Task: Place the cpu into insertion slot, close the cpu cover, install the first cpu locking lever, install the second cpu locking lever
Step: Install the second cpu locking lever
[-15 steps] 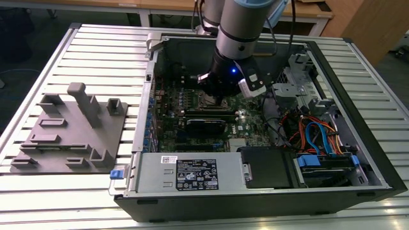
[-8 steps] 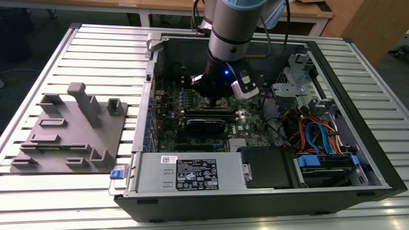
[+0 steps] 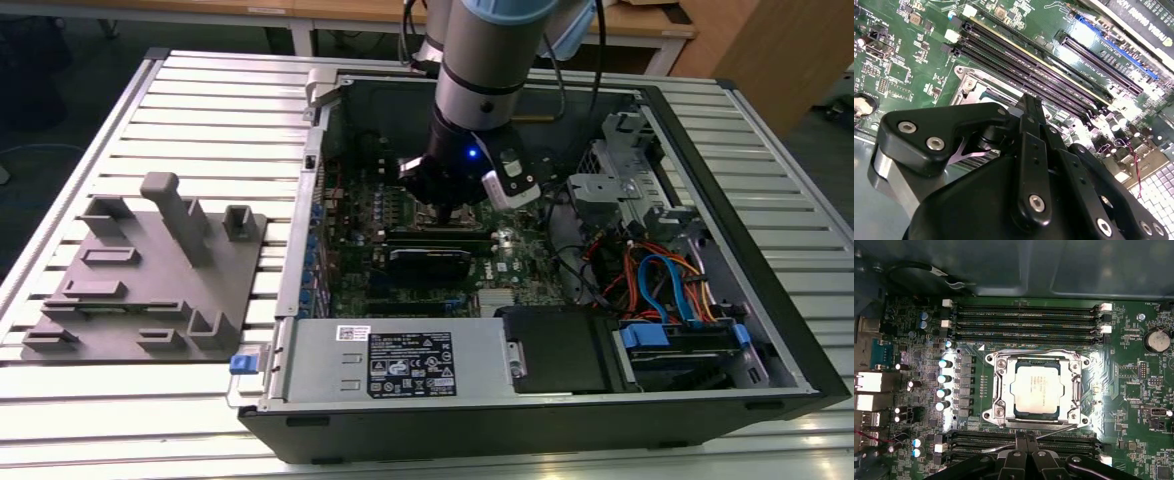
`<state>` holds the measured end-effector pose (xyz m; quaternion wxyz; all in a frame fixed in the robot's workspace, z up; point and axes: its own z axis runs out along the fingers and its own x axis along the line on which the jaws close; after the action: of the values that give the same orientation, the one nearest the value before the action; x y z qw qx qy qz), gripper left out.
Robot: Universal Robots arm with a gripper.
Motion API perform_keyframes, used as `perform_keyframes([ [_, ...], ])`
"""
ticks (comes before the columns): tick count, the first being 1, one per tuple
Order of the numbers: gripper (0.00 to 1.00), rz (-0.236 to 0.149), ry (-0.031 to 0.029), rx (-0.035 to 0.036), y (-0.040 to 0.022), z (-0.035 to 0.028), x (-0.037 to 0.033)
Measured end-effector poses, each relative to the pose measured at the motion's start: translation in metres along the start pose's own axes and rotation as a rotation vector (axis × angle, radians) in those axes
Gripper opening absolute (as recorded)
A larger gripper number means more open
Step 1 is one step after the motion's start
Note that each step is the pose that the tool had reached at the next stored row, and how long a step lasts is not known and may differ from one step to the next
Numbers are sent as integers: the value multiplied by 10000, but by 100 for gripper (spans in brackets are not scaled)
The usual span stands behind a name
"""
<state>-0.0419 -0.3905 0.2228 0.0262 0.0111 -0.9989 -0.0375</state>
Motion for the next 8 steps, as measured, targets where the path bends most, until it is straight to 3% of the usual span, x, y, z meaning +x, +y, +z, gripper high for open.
perform_keyframes([
  [8,10,0,0,-2,-3,0,0],
])
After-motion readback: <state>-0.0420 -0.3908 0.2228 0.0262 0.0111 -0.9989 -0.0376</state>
